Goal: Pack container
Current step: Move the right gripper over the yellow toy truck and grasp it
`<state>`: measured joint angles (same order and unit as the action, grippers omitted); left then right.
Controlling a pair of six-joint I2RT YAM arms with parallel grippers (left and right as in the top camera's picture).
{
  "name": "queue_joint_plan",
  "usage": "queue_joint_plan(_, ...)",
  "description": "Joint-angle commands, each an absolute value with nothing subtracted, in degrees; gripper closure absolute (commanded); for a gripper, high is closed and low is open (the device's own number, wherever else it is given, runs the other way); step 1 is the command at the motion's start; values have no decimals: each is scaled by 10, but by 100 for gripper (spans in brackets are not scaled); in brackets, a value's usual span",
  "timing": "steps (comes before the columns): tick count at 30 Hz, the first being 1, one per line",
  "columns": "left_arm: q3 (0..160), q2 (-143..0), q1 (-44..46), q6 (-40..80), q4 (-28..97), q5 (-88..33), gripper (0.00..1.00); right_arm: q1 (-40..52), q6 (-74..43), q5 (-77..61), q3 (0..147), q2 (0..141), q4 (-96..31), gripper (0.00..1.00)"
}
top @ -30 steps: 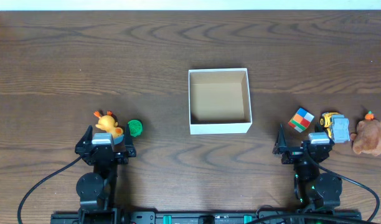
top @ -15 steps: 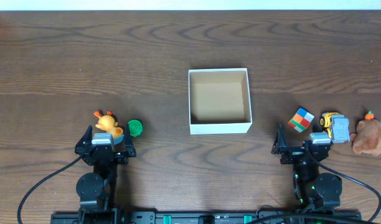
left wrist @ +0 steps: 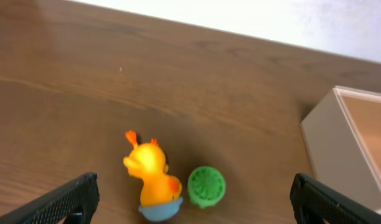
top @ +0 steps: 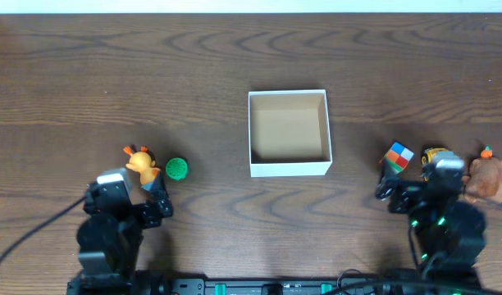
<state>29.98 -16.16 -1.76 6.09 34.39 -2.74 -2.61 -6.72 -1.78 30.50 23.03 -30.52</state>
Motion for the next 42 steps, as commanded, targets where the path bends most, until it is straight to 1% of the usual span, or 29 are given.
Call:
queue_joint_plan(1, 388, -247, -16, 70, 395, -23, 2, -72, -21, -44, 417, 338, -378, 1)
queue_joint_plan(4, 451, -316, -16, 70, 449, -23, 2, -121, 42, -90, 532, 457, -492, 1)
queue_joint_plan(7, 484, -363, -16, 70, 467, -23, 2, -180, 71, -100, 657, 584, -616, 1)
queue_joint_plan(10, 487, -385, -16, 70, 467, -23, 2, -216, 92, -106, 746, 680, -691, 1)
queue_joint_plan(12, 487, -393, -16, 70, 467, -23, 2, -231, 91, -64, 787, 731, -719, 1)
queue_joint_plan(13, 487, -396, -16, 70, 467, -23, 2, -236, 91, -31, 805, 756, -726, 1)
queue_joint_plan(16, 487, -397, -16, 70, 467, -23, 2, -241, 91, 5, 829, 794, -724, 1)
queue_joint_plan(18, 487, -397, -16, 70, 467, -23, 2, -241, 110, 2, 831, 804, -725, 1)
queue_joint_plan(20, 487, -397, -16, 70, 467, -23, 2, -241, 169, 1, 831, 816, -713, 1)
queue_joint_plan(23, 487, -397, -16, 69, 466, -23, 2, -241, 220, -15, 831, 841, -707, 1)
queue_joint_plan(28, 487, -397, -17, 69, 466, -16, 2, -241, 250, -20, 827, 905, -699, 1)
queue_joint_plan(37, 487, -397, -16, 70, 467, -6, 2, -248, 249, -20, 817, 1028, -668, 1)
queue_joint_plan(42, 487, -397, -16, 70, 467, -6, 2, -260, 231, -18, 813, 1069, -667, 1)
